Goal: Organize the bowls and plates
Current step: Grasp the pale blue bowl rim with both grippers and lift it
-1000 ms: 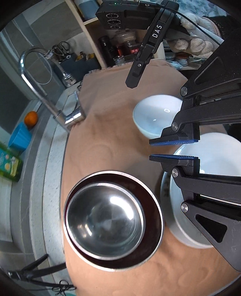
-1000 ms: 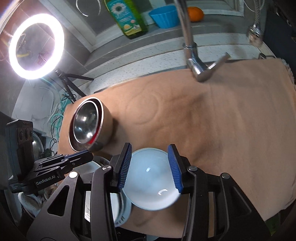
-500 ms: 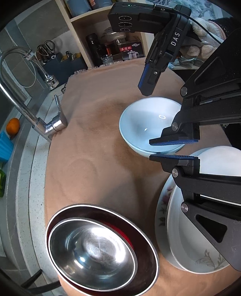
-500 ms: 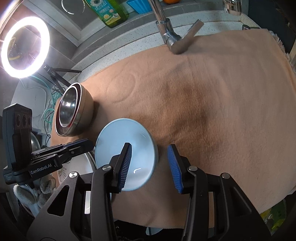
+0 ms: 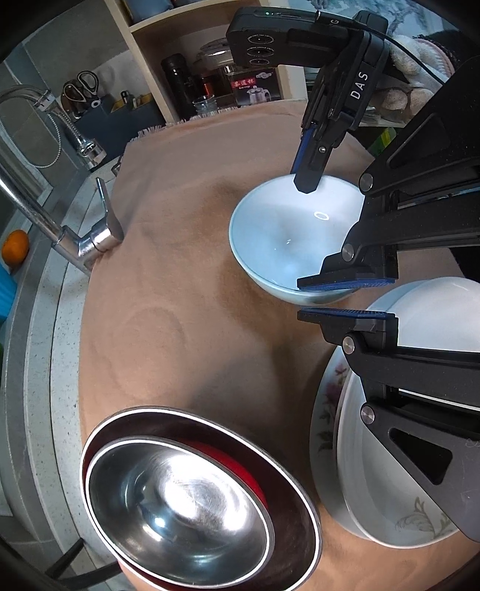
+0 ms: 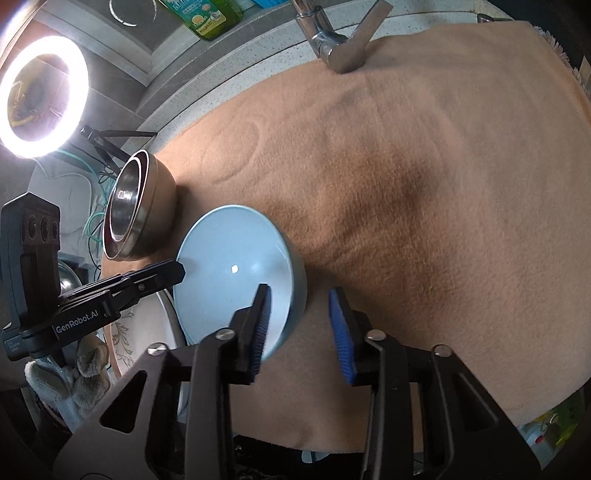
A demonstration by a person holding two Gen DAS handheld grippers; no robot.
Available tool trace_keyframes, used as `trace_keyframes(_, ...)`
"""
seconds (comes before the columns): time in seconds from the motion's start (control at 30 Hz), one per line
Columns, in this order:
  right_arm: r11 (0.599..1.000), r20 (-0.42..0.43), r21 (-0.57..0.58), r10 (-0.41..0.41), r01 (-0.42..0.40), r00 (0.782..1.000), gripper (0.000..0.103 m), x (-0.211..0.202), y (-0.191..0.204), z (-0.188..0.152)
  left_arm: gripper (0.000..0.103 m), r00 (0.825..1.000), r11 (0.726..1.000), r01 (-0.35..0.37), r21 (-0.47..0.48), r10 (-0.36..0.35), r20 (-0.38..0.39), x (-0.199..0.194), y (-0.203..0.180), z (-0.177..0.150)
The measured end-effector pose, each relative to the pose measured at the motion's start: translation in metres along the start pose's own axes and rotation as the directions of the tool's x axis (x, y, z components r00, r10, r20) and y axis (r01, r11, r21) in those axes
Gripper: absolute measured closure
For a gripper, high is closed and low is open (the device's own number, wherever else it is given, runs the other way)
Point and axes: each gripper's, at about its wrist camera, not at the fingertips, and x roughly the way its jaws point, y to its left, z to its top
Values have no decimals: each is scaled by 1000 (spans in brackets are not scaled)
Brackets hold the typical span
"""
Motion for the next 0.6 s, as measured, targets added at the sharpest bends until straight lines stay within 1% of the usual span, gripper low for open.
trace_keyframes(0.03, 1000, -5, 1, 1, -1, 1000, 79, 2, -1, -1, 95, 1000, 1000, 2, 2, -2, -3, 1, 0, 0)
trace_keyframes(0.13, 1000, -14, 5, 13, -13, 1000, 84, 5, -3, -4, 95, 1000, 1000, 7, 1, -7, -6, 4, 0, -1)
trace_keyframes(0.23, 1000, -16, 6, 27, -27, 1000, 91, 6, -3, -5, 95, 1000, 1000, 4, 13, -3, -6, 6, -3, 0)
trace_keyframes(0.43, 999, -6, 16, 28, -28, 1000, 92, 3, -1, -3, 95, 1000, 1000, 7, 13, -7, 2, 3, -5, -1)
trace_keyframes(0.6, 999, 7, 12, 40, -40, 999, 92, -5, 4, 1, 95, 999, 1000, 12, 12, -12, 33, -10, -5, -2)
